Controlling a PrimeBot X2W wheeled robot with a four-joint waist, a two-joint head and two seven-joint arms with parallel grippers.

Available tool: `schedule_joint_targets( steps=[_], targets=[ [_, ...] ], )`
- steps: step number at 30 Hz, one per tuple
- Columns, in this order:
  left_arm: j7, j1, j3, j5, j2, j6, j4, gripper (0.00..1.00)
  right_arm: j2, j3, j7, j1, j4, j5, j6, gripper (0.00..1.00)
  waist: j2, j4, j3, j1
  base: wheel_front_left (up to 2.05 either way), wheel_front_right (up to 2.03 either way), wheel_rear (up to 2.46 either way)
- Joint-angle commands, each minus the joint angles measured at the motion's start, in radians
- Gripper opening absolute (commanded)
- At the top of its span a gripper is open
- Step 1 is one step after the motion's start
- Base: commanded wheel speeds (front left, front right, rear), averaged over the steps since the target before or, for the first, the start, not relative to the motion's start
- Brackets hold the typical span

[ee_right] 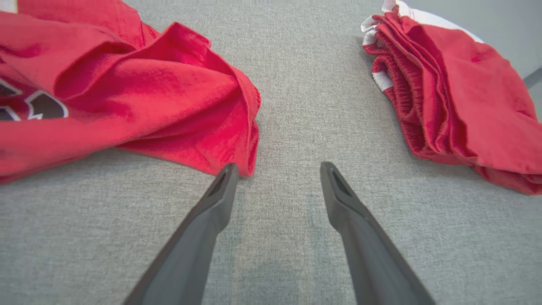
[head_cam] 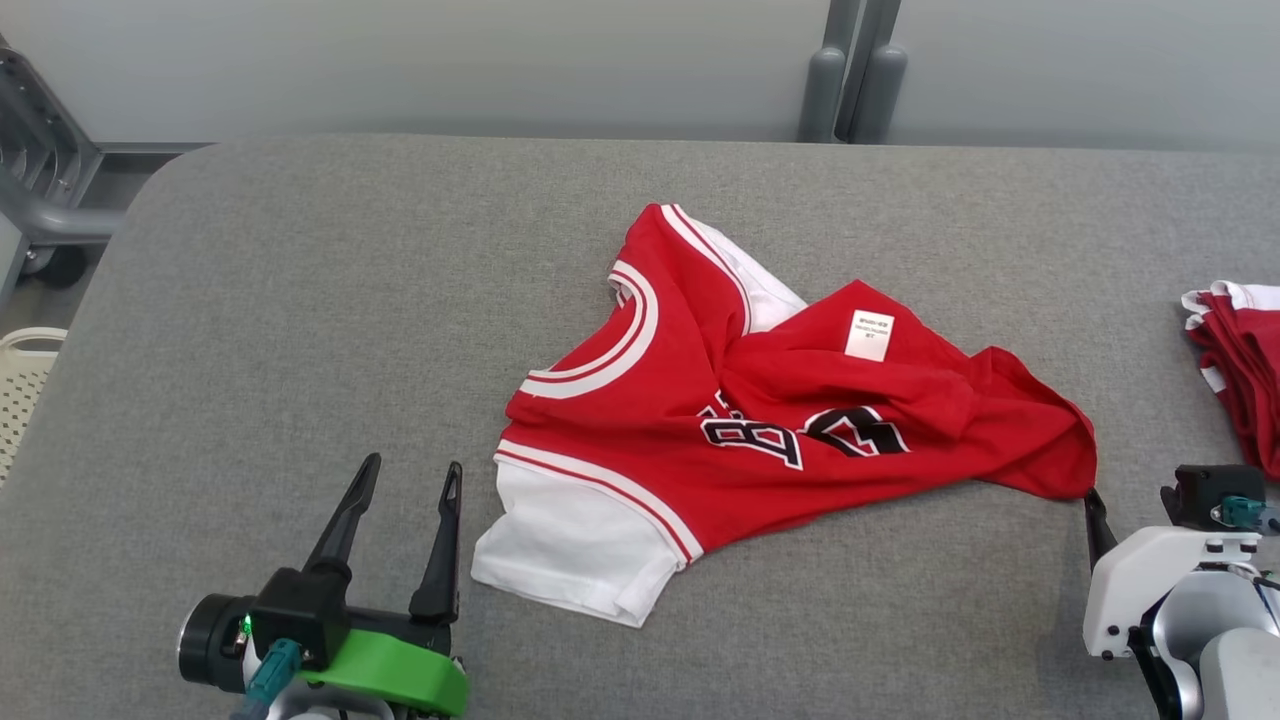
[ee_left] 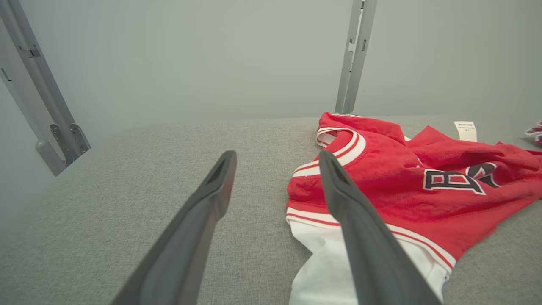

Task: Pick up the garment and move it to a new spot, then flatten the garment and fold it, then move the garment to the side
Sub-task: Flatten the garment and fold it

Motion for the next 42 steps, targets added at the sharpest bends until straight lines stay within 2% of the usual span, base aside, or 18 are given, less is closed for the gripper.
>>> schedule_joint_targets(
  steps=[1, 10, 17, 24, 25, 26, 27, 28, 31, 33, 36, 42],
  targets=[
    [-0.001, 0.003, 0.005, -0.002, -0.002, -0.002, -0.005, 1.0, 0.003, 0.002, 0.005, 0.016, -0.02, 0.009, -0.001, 1.0, -0.0001, -0.005, 0.003, 0.0, 0.0, 0.0, 0.0],
    [-0.001, -0.009, 0.002, -0.002, -0.004, -0.002, -0.004, 1.0, 0.016, 0.066, 0.052, -0.062, -0.062, 0.023, -0.001, 1.0, -0.0001, 0.002, 0.004, 0.0, 0.0, 0.0, 0.0],
    [-0.001, -0.023, -0.007, -0.008, -0.006, -0.002, 0.0, 1.0, -0.009, 0.208, 0.158, -0.128, -0.041, 0.058, -0.001, 1.0, -0.0001, 0.037, 0.005, 0.0, 0.0, 0.0, 0.0],
    [-0.001, -0.025, -0.009, -0.012, -0.008, -0.002, -0.001, 1.0, -0.044, 0.243, 0.183, -0.166, -0.025, 0.062, -0.001, 1.0, -0.0001, 0.077, 0.023, 0.0, 0.0, 0.0, 0.0],
    [-0.001, -0.024, -0.01, -0.012, -0.008, -0.002, -0.002, 1.0, -0.047, 0.243, 0.182, -0.169, -0.024, 0.062, -0.001, 0.96, -0.0001, 0.081, 0.024, 0.0, 0.0, 0.0, 0.0],
    [-0.001, -0.023, -0.01, -0.011, -0.009, -0.002, -0.003, 1.0, -0.05, 0.242, 0.181, -0.172, -0.023, 0.06, -0.001, 0.49, -0.0001, 0.085, 0.026, 0.0, 0.0, 0.0, 0.0],
    [-0.001, -0.023, -0.01, -0.011, -0.009, -0.002, -0.003, 1.0, -0.055, 0.242, 0.187, -0.172, -0.018, 0.056, -0.001, 0.21, -0.0001, 0.089, 0.028, 0.0, 0.0, 0.0, 0.0],
    [-0.001, -0.022, -0.011, -0.011, -0.009, -0.002, -0.003, 1.0, -0.058, 0.242, 0.191, -0.173, -0.015, 0.054, -0.001, 0.0, -0.0001, 0.092, 0.029, 0.0, 0.0, 0.0, 0.0],
    [-0.001, -0.021, -0.009, -0.011, -0.01, -0.002, -0.004, 1.0, -0.062, 0.239, 0.202, -0.17, -0.009, 0.054, -0.001, 0.0, -0.0001, 0.098, 0.031, 0.0, 0.0, 0.0, 0.0],
    [-0.001, -0.019, -0.008, -0.011, -0.011, -0.002, -0.005, 1.0, -0.063, 0.237, 0.202, -0.163, -0.011, 0.059, -0.002, 0.2, -0.0001, 0.099, 0.032, 0.0, 0.0, 0.0, 0.0],
    [-0.001, -0.018, -0.005, -0.01, -0.012, -0.002, -0.007, 1.0, -0.059, 0.235, 0.204, -0.146, -0.017, 0.067, -0.002, 0.0, -0.0001, 0.097, 0.032, 0.0, 0.0, 0.0, 0.0],
    [-0.001, -0.018, -0.002, -0.006, -0.013, -0.002, -0.007, 1.0, -0.057, 0.231, 0.198, -0.127, -0.032, 0.075, -0.002, 0.0, -0.0001, 0.083, 0.032, 0.0, 0.0, 0.0, 0.0]
  ],
)
